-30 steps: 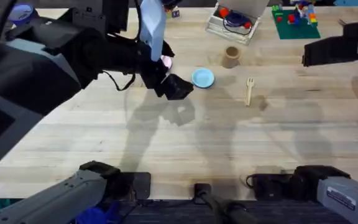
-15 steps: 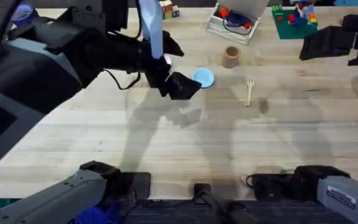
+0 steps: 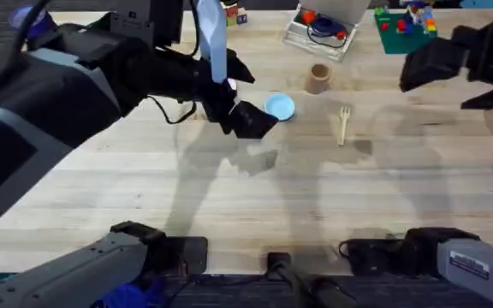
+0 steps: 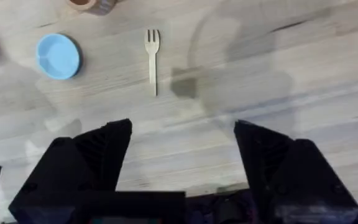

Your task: Pick up a utensil and set it on the pink plate, then put the other utensil in the container.

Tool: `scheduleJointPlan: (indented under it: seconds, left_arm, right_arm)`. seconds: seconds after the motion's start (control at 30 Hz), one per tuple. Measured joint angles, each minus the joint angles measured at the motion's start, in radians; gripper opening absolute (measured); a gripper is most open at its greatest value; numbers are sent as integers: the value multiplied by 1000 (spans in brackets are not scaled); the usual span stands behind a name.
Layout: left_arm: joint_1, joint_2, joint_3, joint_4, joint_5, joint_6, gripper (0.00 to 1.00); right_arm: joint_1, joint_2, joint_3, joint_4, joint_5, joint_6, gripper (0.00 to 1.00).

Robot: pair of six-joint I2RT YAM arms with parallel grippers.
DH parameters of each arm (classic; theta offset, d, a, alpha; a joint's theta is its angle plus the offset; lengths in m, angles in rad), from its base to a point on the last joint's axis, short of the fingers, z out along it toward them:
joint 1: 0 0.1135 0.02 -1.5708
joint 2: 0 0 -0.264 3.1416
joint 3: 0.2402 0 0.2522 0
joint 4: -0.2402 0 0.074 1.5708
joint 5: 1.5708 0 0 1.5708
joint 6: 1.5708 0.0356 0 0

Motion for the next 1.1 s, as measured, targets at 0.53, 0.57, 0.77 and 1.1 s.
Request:
scheduleJointPlan:
  seconds: [0.53,0.57,0.77,1.1]
  left_arm:
    - [0,0,0,2,0,0,993]
    - [0,0,0,2,0,0,993]
    - [0,0,0,2,0,0,994]
    - [0,0,0,2,0,0,993]
  right_arm:
    - [58,197,-234,266,-2,157,995]
    - [69,198,-258,298,-3,159,995]
    - [129,205,-365,429,-3,163,996]
    - [140,298,-370,497,-2,163,995]
